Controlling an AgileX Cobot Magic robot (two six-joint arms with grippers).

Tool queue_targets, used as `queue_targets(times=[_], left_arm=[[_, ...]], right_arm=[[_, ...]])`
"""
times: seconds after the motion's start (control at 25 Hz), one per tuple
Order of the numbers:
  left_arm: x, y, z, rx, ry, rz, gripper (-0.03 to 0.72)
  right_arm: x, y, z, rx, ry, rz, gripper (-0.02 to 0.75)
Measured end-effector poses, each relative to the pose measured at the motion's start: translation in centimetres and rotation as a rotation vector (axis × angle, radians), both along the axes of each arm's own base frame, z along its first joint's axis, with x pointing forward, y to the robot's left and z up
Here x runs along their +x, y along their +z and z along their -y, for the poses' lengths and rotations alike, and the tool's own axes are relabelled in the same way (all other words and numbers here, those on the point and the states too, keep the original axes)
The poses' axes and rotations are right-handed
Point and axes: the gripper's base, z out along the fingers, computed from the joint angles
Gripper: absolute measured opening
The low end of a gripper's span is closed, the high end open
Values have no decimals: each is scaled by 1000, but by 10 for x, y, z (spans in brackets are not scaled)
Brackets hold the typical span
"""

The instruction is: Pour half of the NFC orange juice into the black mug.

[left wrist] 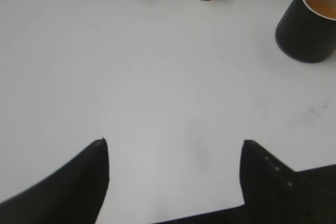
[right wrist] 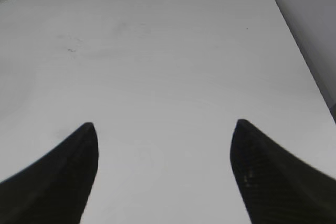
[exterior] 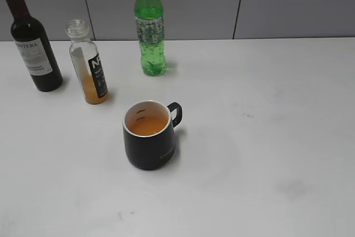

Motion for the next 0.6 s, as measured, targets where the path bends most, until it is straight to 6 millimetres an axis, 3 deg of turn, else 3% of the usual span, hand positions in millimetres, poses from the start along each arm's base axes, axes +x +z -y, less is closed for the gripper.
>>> queue_targets(times=[0.6], left_arm=[[6, -11, 3, -19, -20, 57, 589]], right_arm=[[0, 0, 0, 0, 0, -1, 595]])
